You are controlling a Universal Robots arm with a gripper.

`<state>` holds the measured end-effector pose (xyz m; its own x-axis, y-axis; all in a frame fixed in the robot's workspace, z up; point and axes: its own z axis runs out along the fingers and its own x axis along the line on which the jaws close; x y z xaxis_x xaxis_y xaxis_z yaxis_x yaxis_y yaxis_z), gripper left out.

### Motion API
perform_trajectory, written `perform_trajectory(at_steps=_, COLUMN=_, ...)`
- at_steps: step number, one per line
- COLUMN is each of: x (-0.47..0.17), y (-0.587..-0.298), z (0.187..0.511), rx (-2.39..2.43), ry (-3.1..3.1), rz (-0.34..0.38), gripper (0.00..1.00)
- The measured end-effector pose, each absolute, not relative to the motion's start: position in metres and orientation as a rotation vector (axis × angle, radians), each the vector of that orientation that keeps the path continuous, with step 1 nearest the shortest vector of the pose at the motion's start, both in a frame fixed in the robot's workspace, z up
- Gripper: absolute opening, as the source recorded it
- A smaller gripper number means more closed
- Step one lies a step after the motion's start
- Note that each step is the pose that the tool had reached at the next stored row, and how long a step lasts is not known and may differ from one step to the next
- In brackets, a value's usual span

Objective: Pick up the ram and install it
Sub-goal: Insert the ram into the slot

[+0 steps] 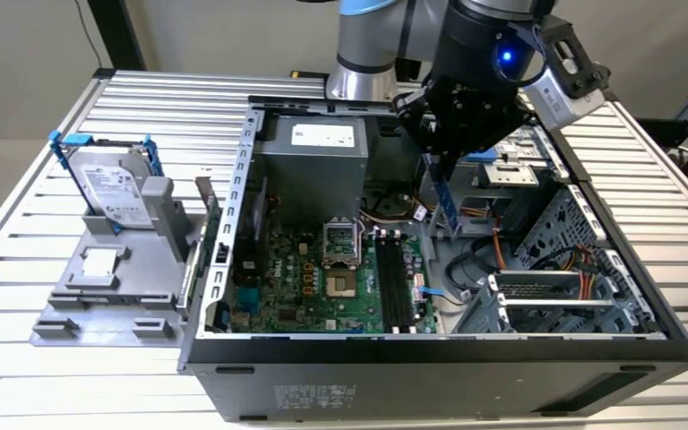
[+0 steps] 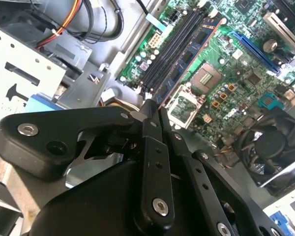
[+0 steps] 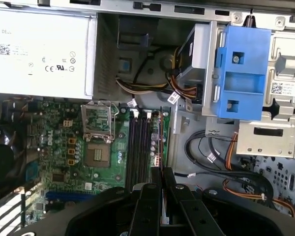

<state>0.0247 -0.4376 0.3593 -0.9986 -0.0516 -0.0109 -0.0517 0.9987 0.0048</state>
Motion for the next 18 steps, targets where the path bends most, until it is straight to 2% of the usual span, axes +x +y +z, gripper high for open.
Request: perform_trajectory(at_steps=18, x=0.025, y=-0.438, z=0.325, rx=0.053, ry=3.13, rz=0.005, gripper=0.0)
